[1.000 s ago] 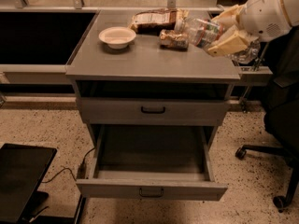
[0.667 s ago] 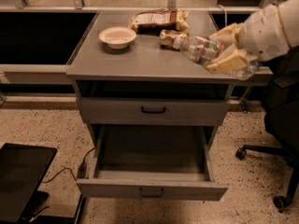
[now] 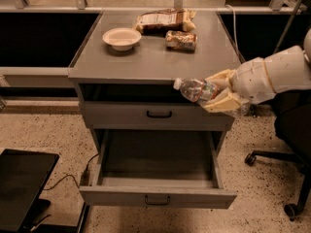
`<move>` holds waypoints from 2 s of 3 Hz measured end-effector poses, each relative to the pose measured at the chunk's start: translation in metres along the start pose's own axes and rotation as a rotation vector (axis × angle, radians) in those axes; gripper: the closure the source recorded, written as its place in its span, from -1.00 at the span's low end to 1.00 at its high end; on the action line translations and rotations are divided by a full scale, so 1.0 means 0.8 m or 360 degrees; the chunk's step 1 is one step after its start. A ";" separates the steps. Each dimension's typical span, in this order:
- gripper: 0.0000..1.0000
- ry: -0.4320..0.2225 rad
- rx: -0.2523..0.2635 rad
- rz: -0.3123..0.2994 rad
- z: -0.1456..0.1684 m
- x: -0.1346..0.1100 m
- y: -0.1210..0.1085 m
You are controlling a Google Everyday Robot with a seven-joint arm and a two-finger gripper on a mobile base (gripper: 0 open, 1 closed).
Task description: Place water bottle into middle drawer
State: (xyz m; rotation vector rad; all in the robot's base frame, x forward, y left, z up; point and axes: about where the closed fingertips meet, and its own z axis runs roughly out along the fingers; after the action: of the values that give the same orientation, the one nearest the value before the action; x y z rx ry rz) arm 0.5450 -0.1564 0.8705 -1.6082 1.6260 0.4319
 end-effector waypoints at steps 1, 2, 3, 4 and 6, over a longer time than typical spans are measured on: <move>1.00 0.0035 -0.0027 0.0041 0.058 0.034 -0.003; 1.00 0.0035 -0.0028 0.0042 0.058 0.035 -0.003; 1.00 0.0015 -0.0083 0.0066 0.080 0.052 0.006; 1.00 -0.0058 -0.0187 0.0119 0.142 0.094 0.032; 1.00 -0.0149 -0.0290 0.0264 0.298 0.191 0.087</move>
Offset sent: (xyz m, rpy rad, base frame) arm 0.0159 0.0125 -0.0427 -0.0134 0.0331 -0.0065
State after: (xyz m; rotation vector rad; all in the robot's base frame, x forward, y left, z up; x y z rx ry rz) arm 0.5668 -0.0789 0.5907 -1.5643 1.6945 0.7497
